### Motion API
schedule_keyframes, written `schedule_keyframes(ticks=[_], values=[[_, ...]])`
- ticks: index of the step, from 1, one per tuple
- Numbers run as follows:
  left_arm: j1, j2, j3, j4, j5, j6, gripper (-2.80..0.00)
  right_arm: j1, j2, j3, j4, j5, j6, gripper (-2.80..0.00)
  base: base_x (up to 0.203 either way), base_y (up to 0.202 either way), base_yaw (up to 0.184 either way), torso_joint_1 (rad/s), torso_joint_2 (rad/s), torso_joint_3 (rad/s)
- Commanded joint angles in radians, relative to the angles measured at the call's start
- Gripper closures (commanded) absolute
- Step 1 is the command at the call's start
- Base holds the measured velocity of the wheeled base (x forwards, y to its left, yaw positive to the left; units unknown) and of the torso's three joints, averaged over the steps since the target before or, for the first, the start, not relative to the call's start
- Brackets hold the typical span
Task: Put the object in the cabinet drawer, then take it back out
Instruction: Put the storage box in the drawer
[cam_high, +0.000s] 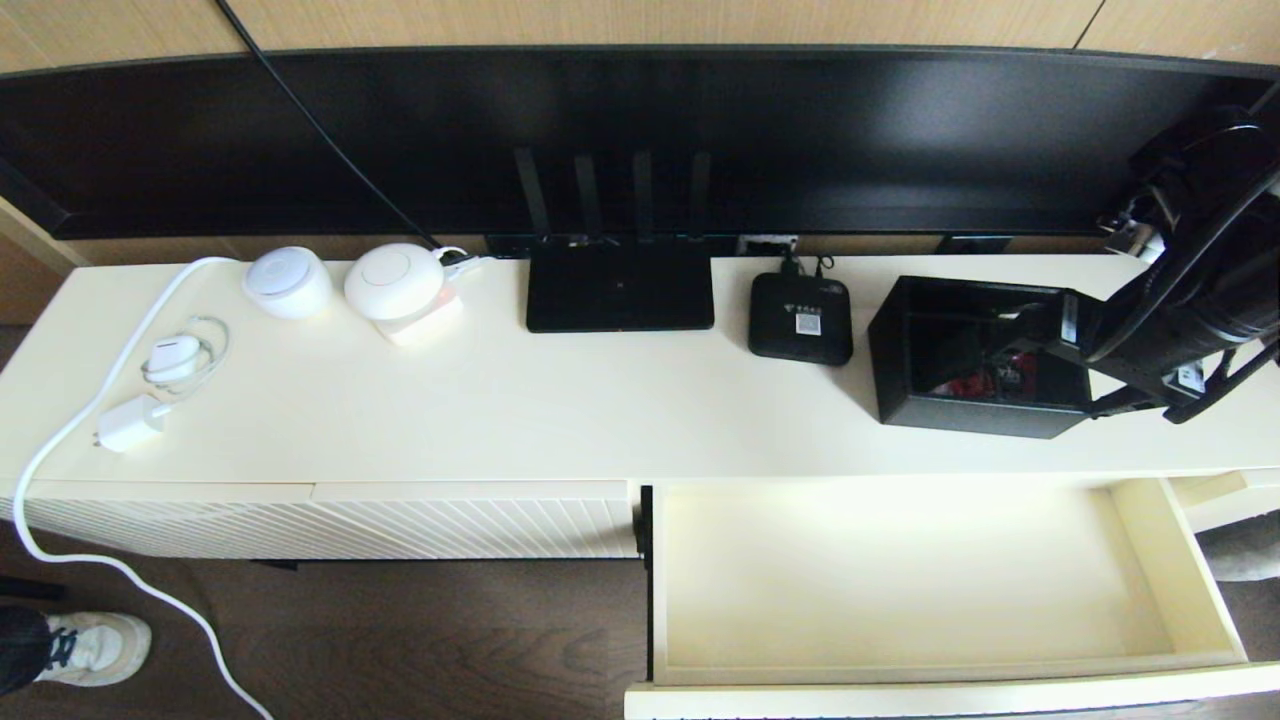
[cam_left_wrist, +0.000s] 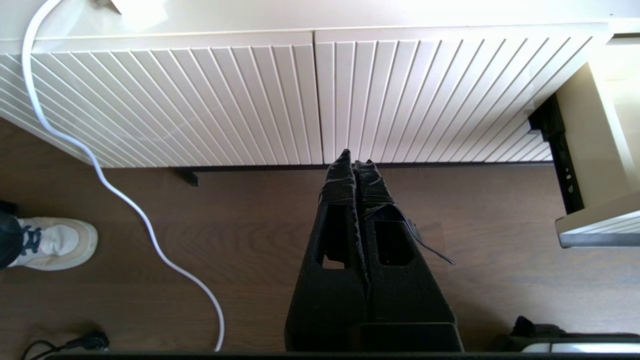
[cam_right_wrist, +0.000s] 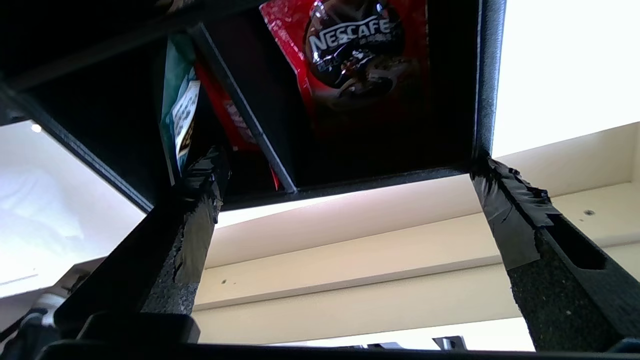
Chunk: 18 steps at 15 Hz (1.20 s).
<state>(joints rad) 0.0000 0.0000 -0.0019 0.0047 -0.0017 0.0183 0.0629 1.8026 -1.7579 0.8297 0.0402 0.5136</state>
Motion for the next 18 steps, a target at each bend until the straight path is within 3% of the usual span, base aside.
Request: schedule_keyframes(ticks=[1,11,16,18], values=[[0.000,0.002,0.000,0.000,0.000,0.000,0.00,0.010,0.008,-0.002,0.003,0.011,0.003,-2.80,0.000,0.000,0.000,0.000,0.00,0.000],[0.000,0.002,-0.001,0.000,0.000,0.000,0.00,0.015,-0.006,0.014,0.013,0.010,-0.020,-2.80,0.000,0.000,0.000,0.000,0.00,0.000],[0.000,0.002,0.000,0.000,0.000,0.000,0.00,0.017,-0.006,0.016,0.017,-0.068,-0.036,-2.80,0.000,0.000,0.000,0.000,0.00,0.000],[0.000,0.002,0.000,0.000,0.000,0.000,0.00,0.017,-0.004,0.035,0.014,-0.138,-0.060,-2.80,0.000,0.000,0.000,0.000,0.00,0.000]])
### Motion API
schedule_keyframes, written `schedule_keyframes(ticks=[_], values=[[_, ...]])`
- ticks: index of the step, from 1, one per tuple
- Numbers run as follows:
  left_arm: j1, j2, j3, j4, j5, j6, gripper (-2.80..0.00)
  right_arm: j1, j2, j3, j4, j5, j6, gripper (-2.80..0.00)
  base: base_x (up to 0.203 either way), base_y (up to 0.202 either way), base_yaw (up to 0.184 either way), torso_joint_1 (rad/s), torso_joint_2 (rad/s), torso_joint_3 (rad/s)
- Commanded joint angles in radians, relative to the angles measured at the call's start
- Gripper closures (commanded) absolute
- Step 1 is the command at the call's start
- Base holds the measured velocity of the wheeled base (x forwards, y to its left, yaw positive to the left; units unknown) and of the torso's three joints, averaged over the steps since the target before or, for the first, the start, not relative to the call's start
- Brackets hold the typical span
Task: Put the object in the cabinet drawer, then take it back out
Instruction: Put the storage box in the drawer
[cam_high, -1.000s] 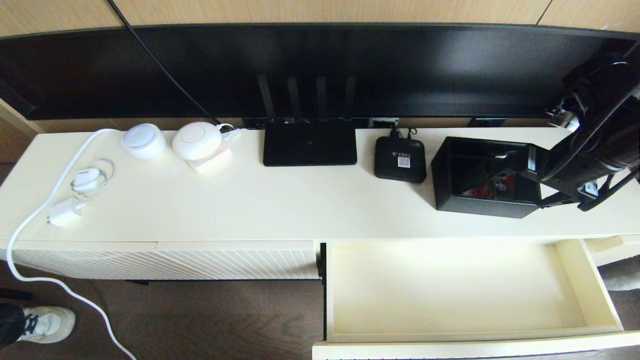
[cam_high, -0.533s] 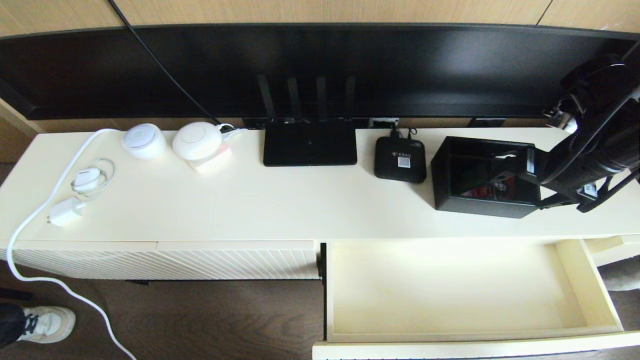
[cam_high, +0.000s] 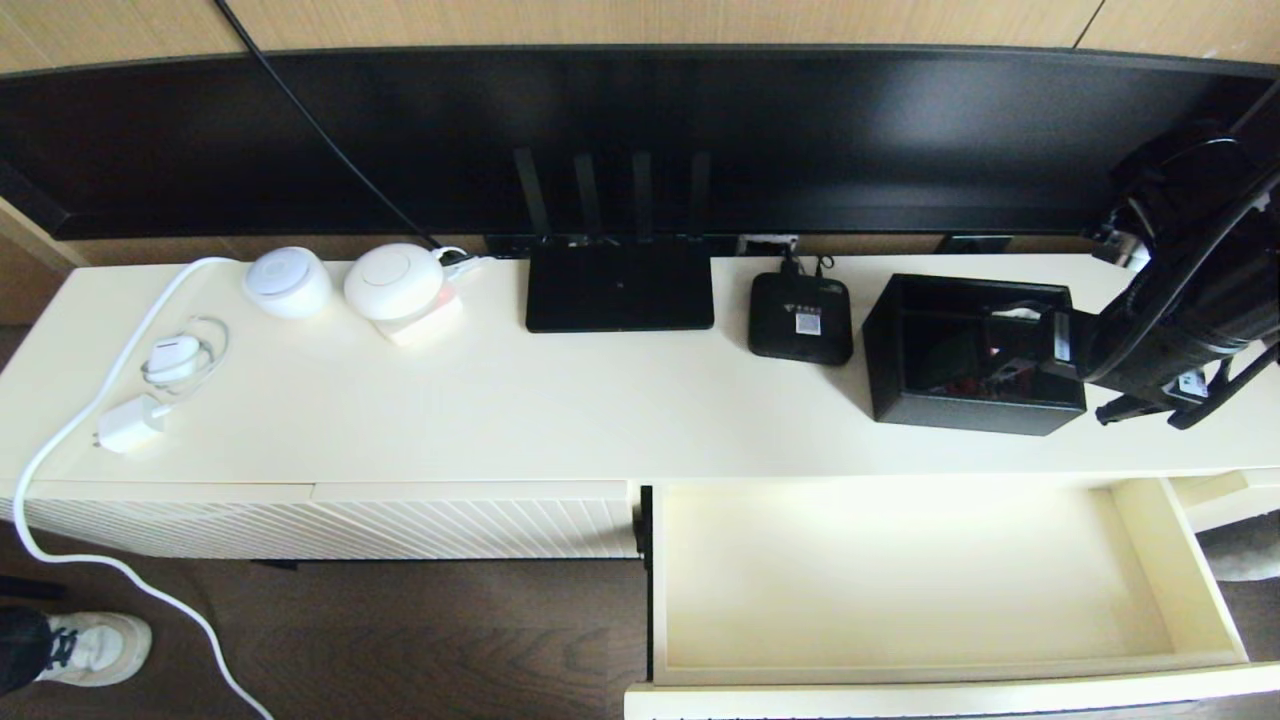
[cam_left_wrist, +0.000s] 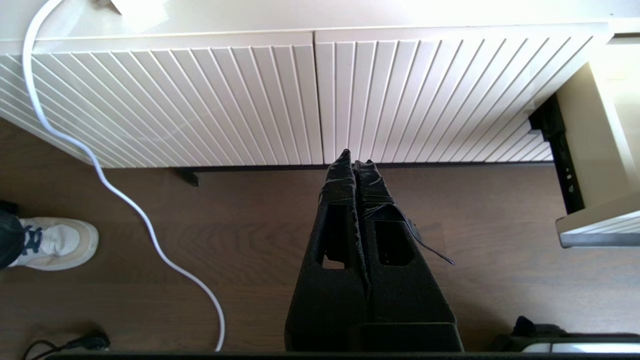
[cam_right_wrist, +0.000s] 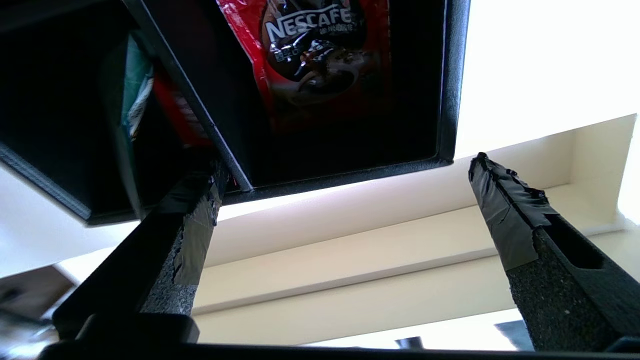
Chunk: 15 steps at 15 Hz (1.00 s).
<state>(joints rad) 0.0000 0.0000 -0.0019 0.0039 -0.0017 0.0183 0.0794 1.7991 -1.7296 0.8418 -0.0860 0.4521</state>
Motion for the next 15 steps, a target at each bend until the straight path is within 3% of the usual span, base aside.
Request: schedule_keyframes(ticks=[1,15], values=[[0.000,0.002,0.000,0.001,0.000,0.000,0.00,0.001,0.002,0.003,0.000,-0.017,0.000,-2.80,0.000,0.000,0.000,0.000,0.00,0.000],[0.000,0.002,0.000,0.001,0.000,0.000,0.00,0.045,-0.034,-0.027,-0.001,-0.014,0.005,-2.80,0.000,0.000,0.000,0.000,0.00,0.000]])
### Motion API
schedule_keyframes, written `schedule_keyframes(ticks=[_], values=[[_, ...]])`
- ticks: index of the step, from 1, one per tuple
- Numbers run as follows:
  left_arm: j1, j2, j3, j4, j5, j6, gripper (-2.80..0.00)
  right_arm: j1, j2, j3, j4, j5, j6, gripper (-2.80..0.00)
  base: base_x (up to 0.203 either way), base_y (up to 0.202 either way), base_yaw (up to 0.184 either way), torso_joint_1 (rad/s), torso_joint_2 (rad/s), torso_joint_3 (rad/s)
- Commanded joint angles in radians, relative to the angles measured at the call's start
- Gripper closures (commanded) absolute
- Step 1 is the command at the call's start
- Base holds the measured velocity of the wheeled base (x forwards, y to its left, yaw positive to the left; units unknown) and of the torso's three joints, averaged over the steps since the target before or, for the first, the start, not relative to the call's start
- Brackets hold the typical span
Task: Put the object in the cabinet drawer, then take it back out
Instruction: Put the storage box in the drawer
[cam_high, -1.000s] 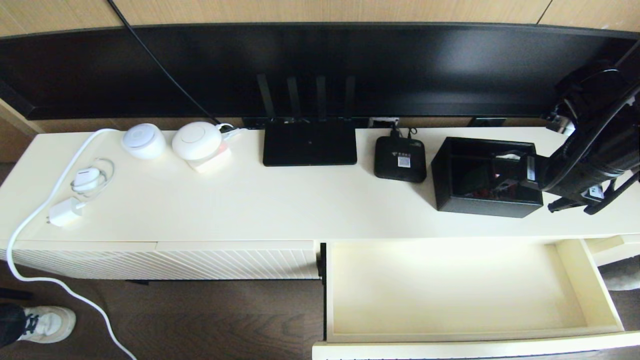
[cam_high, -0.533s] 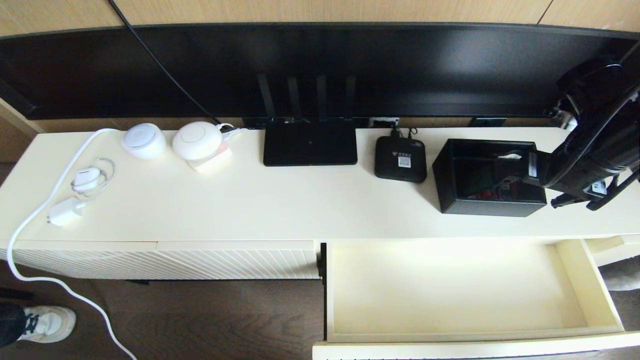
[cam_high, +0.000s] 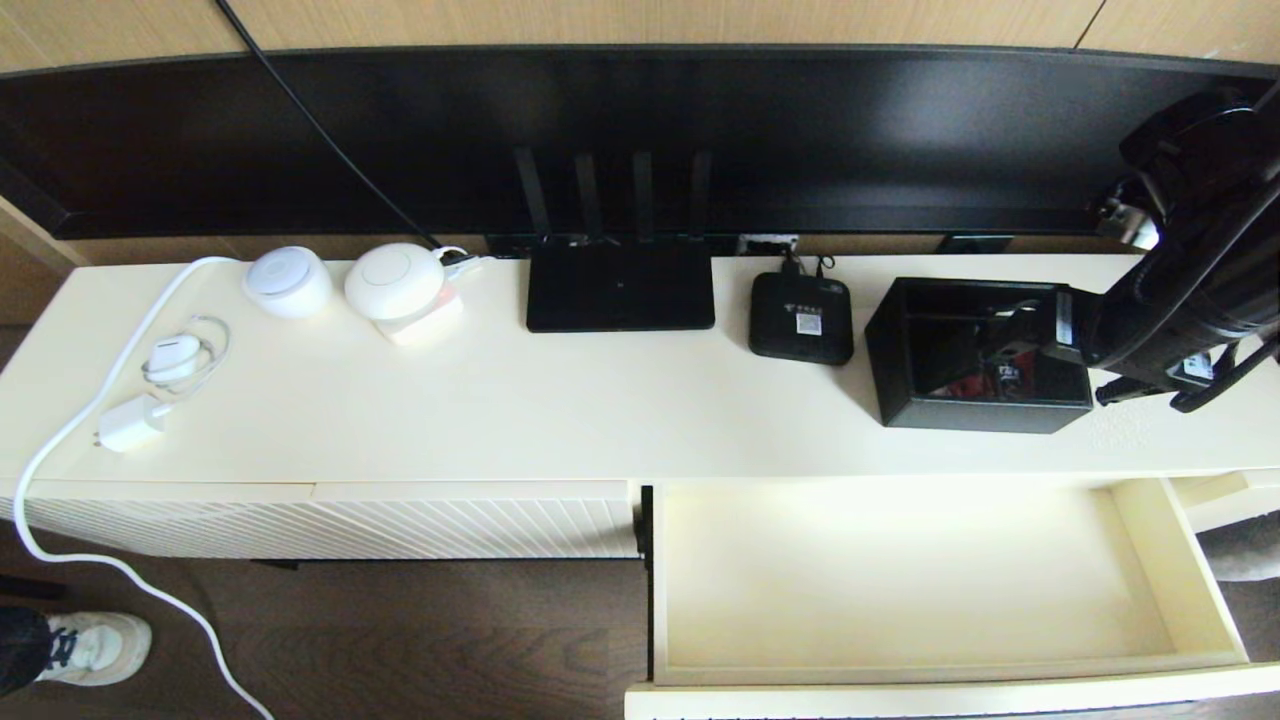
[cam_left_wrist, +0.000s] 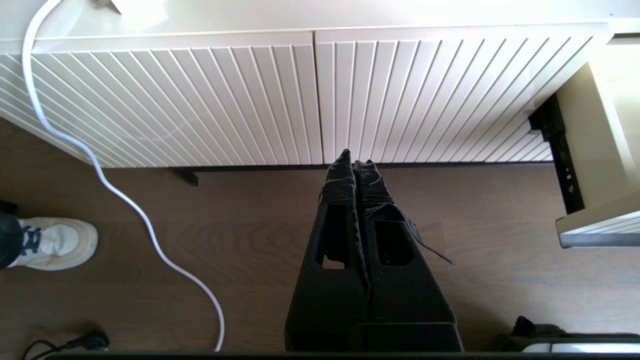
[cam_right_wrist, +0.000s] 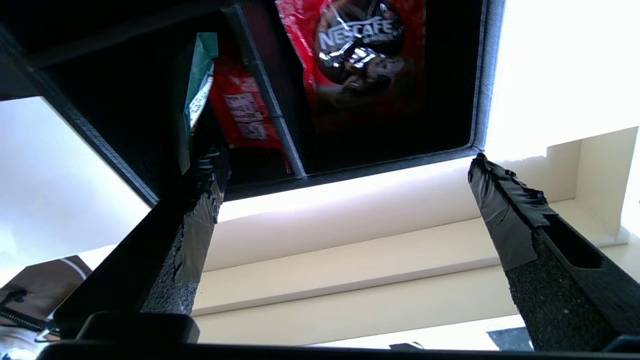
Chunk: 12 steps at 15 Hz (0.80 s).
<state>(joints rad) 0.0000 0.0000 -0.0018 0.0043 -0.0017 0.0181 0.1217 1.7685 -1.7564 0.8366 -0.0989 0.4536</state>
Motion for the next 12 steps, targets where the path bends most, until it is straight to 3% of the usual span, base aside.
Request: schedule_keyframes(ticks=[1,8,12], values=[[0.000,0.002,0.000,0.000,0.000,0.000,0.00,0.003,-0.001,0.000,0.000,0.002,0.005,-2.80,0.000,0.000,0.000,0.000,0.00,0.000],[0.000,0.002,0.000,0.000,0.000,0.000,0.00,0.030,0.016,0.018,-0.003,0.066,0.039,-2.80,0.000,0.000,0.000,0.000,0.00,0.000],[0.000,0.002,0.000,0.000,0.000,0.000,0.00,0.027,0.031,0.040,-0.080,0.065,0.036,-2.80,0.000,0.000,0.000,0.000,0.00,0.000]])
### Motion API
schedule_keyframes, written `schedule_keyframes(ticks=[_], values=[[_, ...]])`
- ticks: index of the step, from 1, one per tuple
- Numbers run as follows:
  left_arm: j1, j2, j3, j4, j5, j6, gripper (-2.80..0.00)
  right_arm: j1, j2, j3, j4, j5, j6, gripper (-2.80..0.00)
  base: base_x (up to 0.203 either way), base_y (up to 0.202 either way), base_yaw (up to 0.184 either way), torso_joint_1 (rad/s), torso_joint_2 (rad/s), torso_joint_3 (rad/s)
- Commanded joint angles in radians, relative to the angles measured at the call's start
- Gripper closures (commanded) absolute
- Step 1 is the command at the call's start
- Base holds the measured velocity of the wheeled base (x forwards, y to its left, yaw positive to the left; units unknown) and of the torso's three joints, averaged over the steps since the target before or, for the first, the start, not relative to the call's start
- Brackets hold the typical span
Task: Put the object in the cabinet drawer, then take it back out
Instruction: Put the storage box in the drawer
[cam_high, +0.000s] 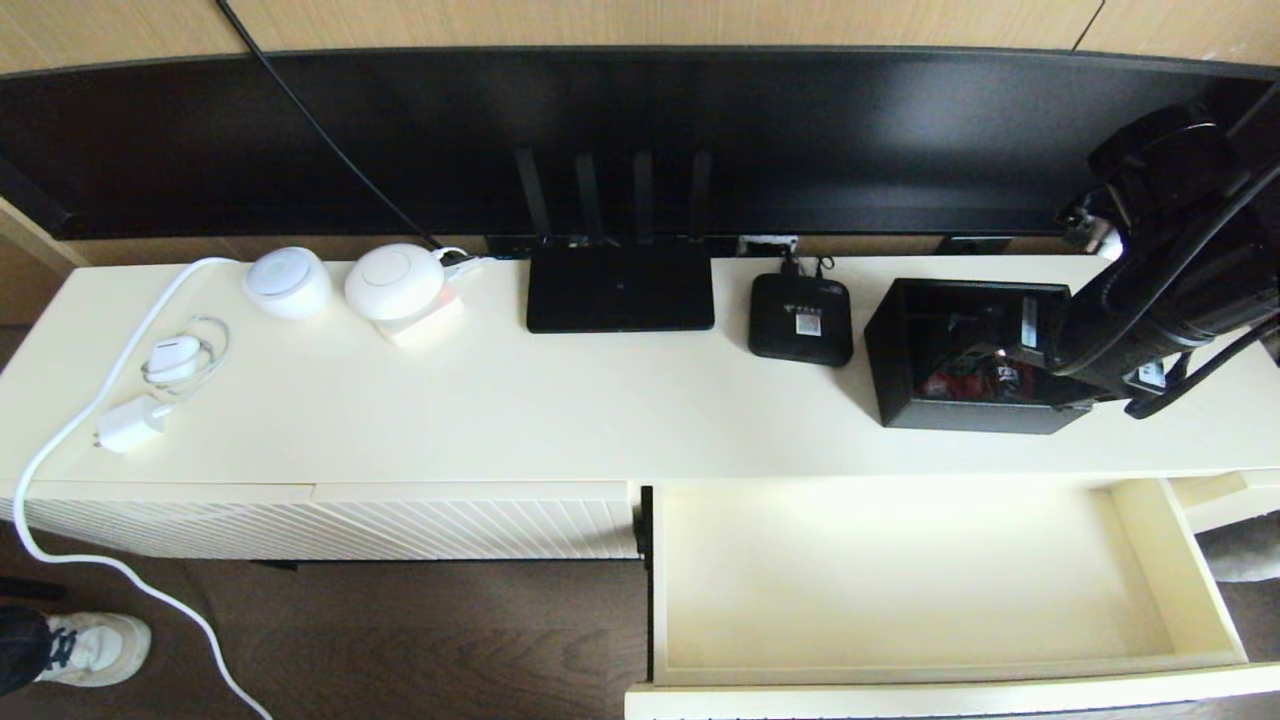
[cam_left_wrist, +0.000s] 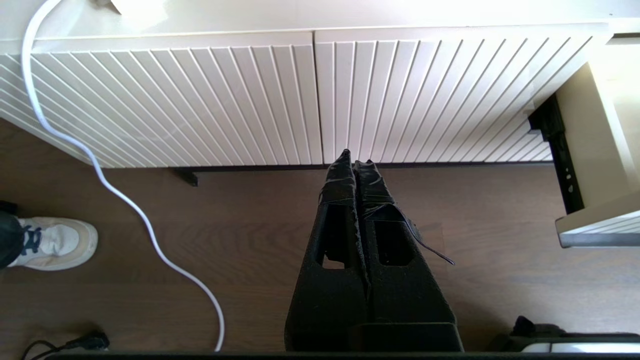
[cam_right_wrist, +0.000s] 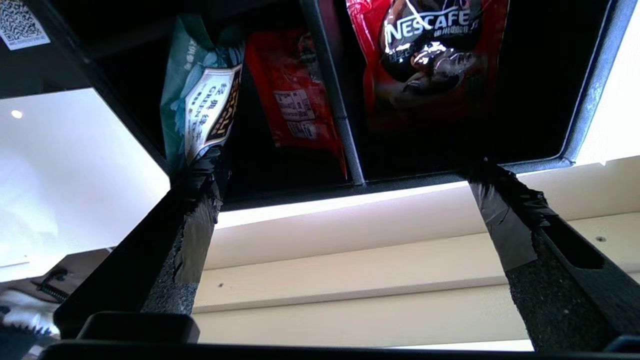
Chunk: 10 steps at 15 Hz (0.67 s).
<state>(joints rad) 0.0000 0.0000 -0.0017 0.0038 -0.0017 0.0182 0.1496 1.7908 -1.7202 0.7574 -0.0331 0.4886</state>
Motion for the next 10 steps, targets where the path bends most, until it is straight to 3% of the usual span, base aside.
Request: schedule_keyframes(ticks=[1,10], values=[[0.000,0.002,0.000,0.001,0.000,0.000,0.00,-0.005,0.011,0.002,-0.015,-0.001,-0.003,-2.80,0.000,0.000,0.000,0.000,0.00,0.000],[0.000,0.002,0.000,0.001,0.000,0.000,0.00,-0.015,0.000,-0.005,-0.037,-0.009,-0.074,-2.80,0.000,0.000,0.000,0.000,0.00,0.000]])
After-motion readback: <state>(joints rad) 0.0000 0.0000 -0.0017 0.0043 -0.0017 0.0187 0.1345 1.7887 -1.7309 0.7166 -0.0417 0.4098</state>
